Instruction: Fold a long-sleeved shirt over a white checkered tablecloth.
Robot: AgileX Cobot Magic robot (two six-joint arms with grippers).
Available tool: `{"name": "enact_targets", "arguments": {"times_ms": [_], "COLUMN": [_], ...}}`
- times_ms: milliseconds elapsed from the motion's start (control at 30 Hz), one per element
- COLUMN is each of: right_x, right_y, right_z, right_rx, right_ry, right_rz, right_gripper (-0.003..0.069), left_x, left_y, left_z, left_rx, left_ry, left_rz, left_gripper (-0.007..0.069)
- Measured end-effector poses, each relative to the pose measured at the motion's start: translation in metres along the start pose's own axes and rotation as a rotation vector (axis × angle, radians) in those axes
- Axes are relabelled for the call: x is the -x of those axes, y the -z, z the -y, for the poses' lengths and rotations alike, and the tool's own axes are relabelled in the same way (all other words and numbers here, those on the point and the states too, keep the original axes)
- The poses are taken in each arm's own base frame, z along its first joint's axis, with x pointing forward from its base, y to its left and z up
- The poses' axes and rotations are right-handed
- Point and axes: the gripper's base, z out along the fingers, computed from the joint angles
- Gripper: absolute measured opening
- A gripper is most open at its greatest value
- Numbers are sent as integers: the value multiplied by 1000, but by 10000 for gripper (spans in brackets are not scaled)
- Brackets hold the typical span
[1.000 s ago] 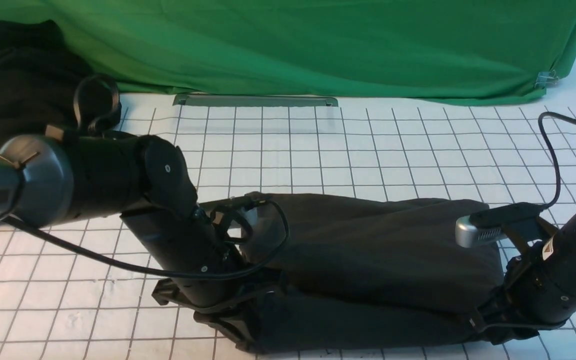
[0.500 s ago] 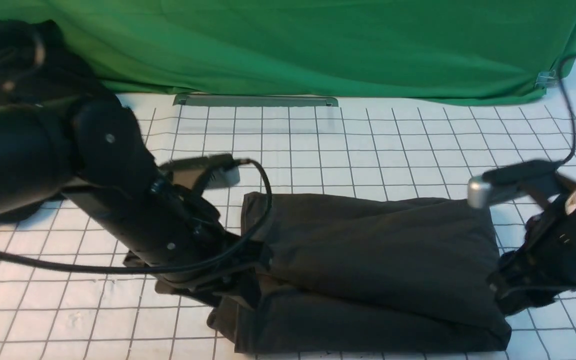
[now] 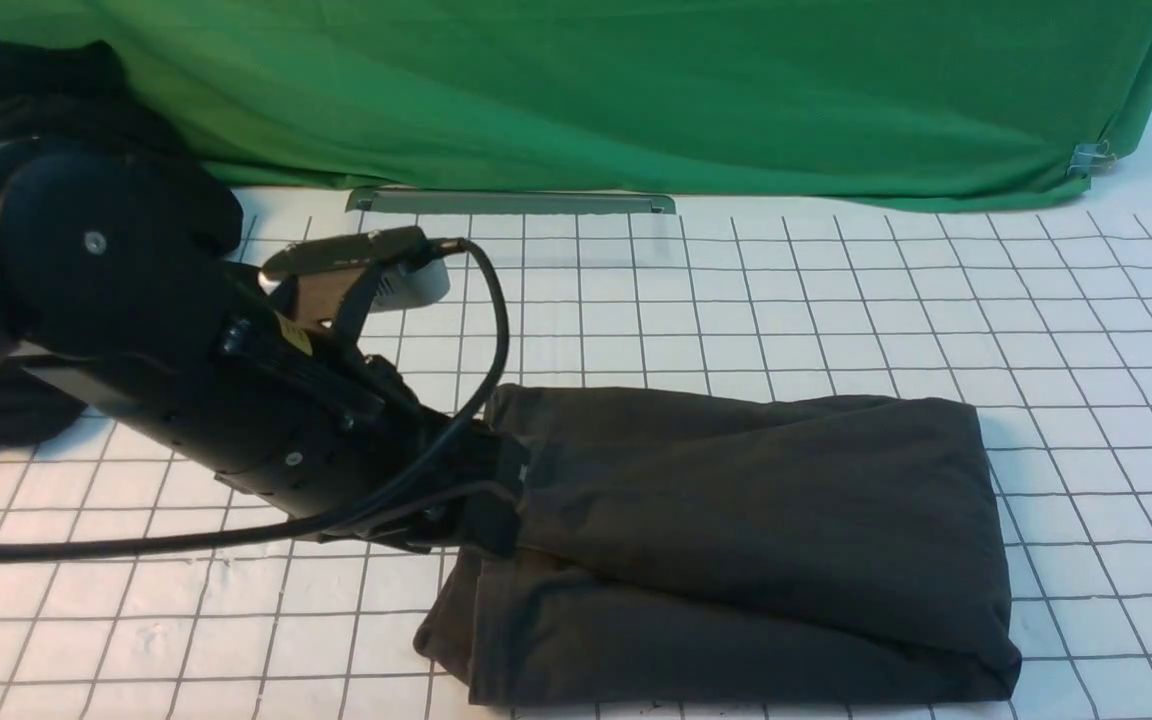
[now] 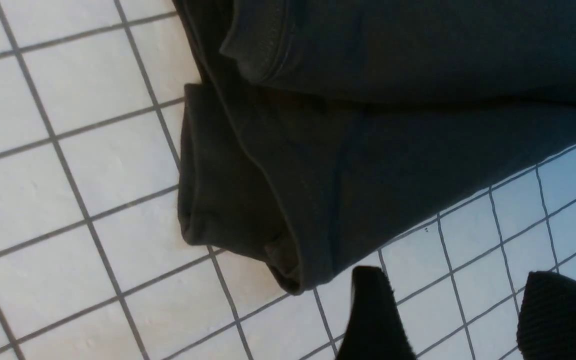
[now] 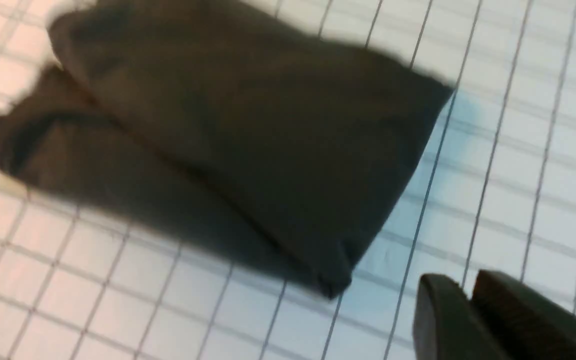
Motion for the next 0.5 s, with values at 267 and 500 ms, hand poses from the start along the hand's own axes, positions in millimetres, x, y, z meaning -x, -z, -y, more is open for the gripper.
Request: {"name": "enact_targets", "arguments": {"times_ms": [267, 500], "right_x": [-21, -49], "right_y": [84, 124], "right_z": [-4, -5], "right_rx": [-16, -53], "right_ry": [77, 174], "right_rz": [480, 660], "right_gripper": [80, 76], "left_x": [1, 3], "left_y": [-1, -1], "left_z": [0, 0], "left_rx": [-1, -6], "left_ry": [2, 6], "left_rz": [11, 29], "left_gripper": [340, 340]}}
